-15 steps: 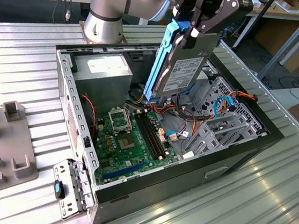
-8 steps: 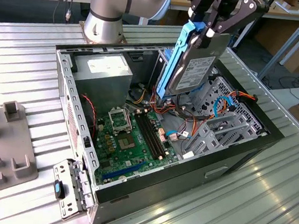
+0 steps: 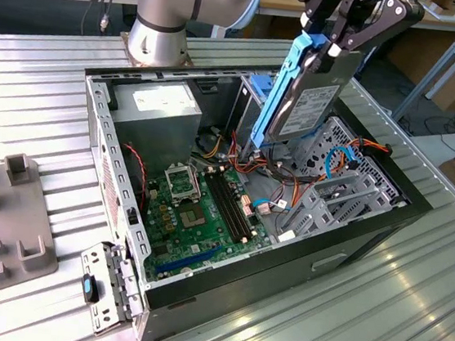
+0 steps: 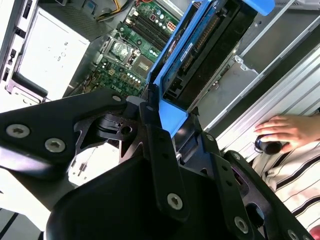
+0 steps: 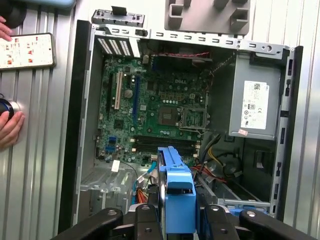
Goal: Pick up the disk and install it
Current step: 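Pick up the disk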
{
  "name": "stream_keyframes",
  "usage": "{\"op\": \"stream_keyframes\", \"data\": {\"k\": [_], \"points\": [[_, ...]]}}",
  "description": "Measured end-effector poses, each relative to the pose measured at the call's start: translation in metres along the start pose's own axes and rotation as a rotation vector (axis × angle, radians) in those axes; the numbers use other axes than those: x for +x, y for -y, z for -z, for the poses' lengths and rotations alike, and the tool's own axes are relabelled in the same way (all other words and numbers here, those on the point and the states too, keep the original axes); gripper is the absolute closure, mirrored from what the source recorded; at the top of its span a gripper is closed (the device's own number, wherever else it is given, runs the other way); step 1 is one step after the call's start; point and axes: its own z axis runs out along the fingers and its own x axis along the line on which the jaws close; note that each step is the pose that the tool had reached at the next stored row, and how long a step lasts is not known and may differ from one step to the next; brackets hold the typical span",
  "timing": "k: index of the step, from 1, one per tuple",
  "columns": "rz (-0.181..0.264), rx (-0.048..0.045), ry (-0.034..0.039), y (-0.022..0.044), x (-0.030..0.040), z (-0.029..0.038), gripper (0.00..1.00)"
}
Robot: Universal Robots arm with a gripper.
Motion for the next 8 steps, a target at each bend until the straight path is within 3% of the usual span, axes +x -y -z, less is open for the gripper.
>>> {"op": "stream_keyframes", "data": {"k": [8], "points": [[0.000, 0.0000, 0.0001, 0.0038, 0.0125, 0.0002, 0.64]]}}
